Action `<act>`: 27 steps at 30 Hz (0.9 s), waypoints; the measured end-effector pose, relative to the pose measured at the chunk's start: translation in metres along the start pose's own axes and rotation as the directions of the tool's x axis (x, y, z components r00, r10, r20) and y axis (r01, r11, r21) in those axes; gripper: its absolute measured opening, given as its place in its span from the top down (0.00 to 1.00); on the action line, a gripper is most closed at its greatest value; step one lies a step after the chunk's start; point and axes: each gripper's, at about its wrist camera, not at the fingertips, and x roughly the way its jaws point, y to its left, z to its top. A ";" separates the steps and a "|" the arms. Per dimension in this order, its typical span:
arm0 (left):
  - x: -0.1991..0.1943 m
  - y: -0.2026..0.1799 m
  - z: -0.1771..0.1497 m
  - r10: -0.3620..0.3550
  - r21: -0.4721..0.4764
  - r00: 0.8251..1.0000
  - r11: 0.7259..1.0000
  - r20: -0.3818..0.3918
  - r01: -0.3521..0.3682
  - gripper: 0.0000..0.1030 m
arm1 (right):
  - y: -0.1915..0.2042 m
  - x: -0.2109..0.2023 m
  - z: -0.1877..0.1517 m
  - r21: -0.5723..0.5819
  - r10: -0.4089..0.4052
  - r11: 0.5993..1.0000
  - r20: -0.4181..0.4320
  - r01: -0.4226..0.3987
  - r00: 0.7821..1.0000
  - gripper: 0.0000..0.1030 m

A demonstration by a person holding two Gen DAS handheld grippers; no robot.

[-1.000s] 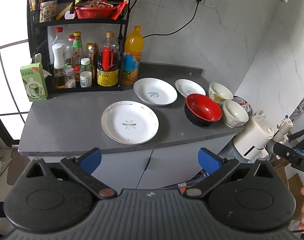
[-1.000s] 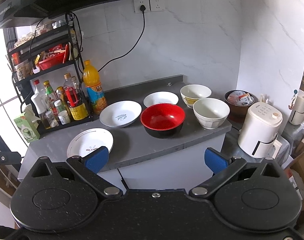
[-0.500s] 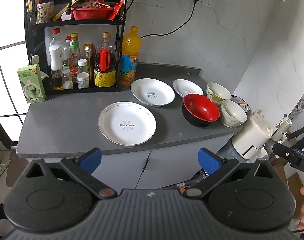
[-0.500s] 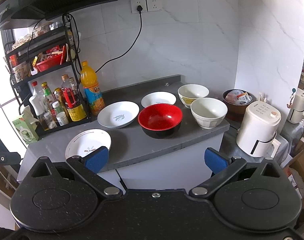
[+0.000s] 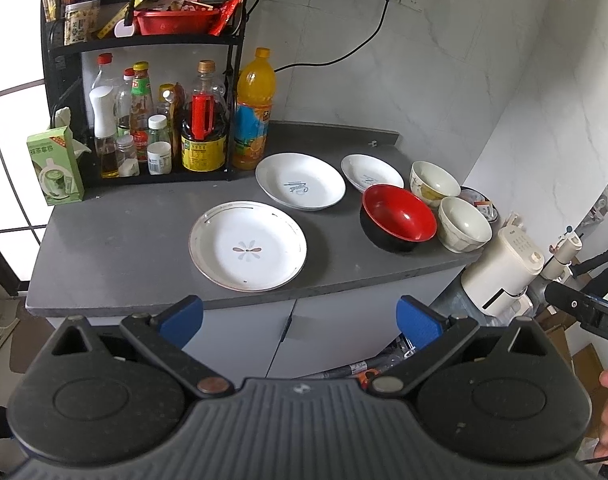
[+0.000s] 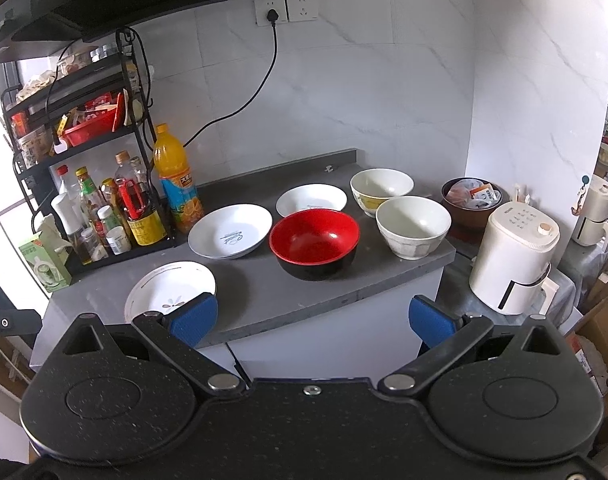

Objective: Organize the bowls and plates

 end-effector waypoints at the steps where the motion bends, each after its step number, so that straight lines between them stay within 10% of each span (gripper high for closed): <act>1: 0.001 0.000 0.001 0.000 0.000 1.000 1.000 -0.001 0.000 0.01 | -0.001 0.001 0.001 0.001 0.000 1.000 0.000 0.000 1.000 0.00; 27: 0.101 -0.022 0.084 -0.106 0.072 0.993 0.991 -0.059 0.110 0.02 | -0.013 0.068 0.041 0.085 -0.036 0.996 0.002 0.036 0.999 0.00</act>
